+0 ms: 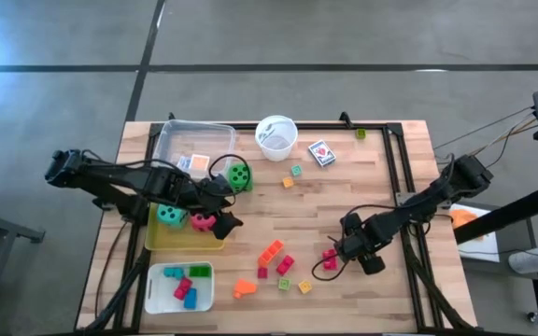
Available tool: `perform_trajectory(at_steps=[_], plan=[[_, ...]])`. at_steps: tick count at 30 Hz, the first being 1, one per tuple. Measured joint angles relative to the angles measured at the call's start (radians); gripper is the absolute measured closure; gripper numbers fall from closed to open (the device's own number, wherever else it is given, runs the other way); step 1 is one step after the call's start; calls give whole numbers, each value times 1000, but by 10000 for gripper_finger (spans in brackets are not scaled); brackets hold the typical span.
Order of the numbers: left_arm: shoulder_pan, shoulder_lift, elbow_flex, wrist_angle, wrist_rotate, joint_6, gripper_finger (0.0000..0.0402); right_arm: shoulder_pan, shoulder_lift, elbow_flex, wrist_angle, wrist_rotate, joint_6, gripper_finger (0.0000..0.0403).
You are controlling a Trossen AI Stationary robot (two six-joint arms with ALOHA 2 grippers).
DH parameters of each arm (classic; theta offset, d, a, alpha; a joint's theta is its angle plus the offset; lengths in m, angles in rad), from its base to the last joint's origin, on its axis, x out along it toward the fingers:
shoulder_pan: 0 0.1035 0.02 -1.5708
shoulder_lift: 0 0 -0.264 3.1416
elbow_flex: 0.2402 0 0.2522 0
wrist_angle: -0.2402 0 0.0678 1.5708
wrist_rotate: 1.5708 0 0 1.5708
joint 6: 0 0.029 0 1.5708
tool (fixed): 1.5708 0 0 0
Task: Pick & Place Toys
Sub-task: Put the light orange game piece into the white bin
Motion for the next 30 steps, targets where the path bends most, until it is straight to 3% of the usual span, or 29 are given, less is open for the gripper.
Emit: perform_trajectory(at_steps=[8,15,18,23,30], plan=[[0,0,0,1,0,-14,41,0,1,17,-6,-3,0,267],[0,0,0,1,3,-26,41,-1,-26,54,-5,-15,88,269],[1,0,0,0,11,-129,41,-1,-52,82,-9,-9,152,269],[17,0,0,31,10,-369,42,-7,-121,169,-8,122,243,269],[31,16,0,241,11,-479,42,-77,-150,368,-3,277,277,269]])
